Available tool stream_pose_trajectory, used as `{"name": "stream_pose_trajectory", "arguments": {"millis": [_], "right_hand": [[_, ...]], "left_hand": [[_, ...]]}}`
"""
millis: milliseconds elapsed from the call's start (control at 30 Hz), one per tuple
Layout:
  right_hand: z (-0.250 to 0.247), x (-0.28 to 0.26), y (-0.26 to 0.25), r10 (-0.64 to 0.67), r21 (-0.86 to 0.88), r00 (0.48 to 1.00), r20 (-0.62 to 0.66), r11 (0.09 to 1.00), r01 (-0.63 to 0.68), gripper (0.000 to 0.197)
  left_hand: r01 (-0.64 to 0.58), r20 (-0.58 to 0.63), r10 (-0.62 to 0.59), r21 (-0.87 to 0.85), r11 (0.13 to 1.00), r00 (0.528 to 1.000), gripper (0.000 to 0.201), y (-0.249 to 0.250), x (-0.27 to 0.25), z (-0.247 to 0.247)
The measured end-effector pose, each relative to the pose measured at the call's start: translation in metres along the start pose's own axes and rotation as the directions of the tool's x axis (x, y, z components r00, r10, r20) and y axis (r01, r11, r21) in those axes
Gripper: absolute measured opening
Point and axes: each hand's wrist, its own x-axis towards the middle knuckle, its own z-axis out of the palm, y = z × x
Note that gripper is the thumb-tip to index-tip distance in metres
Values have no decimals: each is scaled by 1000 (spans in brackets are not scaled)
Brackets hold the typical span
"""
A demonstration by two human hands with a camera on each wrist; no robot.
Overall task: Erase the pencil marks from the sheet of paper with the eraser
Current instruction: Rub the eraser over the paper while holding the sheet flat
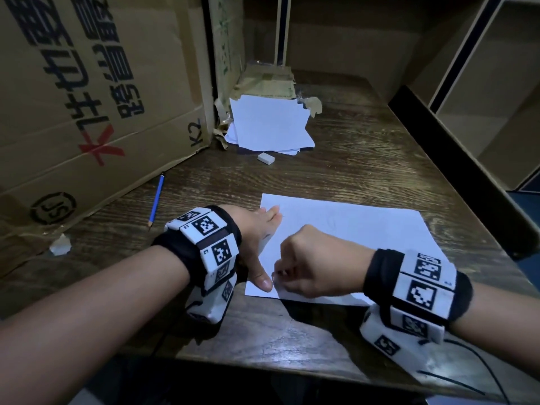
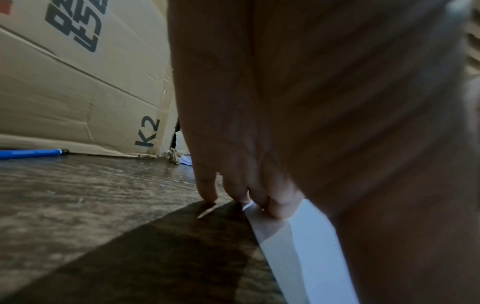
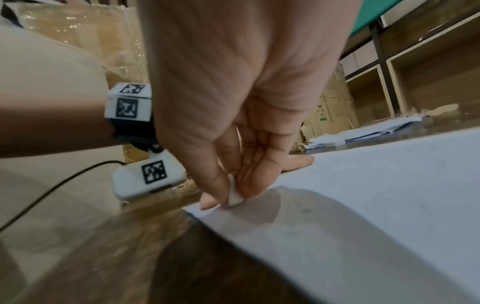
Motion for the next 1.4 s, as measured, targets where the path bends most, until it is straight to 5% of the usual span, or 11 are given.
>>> {"name": "stream_pose_trajectory", "arguments": {"millis": [167, 333, 500, 667, 833, 1000, 1267, 1400], "right_hand": [[-10, 14, 11, 68, -60, 996, -56, 996, -71, 31], [3, 6, -10, -48, 46, 998, 36, 998, 46, 36], [-14, 27, 6, 27, -81, 999, -17, 996, -28, 23], [-4, 14, -6, -27, 11, 999, 25, 1000, 27, 32], [-19, 25, 8, 90, -142, 996, -20, 986, -92, 27], [-3, 7, -8, -9, -4, 1000, 22, 1000, 9, 32], [-21, 36, 31, 198, -199, 973, -118, 955, -219, 34], [-12, 12, 6, 101, -72, 994, -50, 992, -105, 39]], "left_hand": [[10, 29, -10, 9, 1000, 1000, 149, 1, 3, -1], [6, 31, -8, 38, 999, 999, 154, 3, -1, 1], [-6, 28, 5, 14, 1000, 1000, 155, 7, -2, -1], [32, 32, -33, 37, 999, 999, 153, 8, -4, -2], [6, 27, -7, 40, 999, 1000, 157, 7, 0, -2], [24, 53, -27, 59, 998, 998, 156, 5, 2, -2], [32, 4, -32, 40, 999, 999, 159, 2, -1, 1], [38, 31, -40, 71, 997, 999, 160, 1, 3, 2]]}}
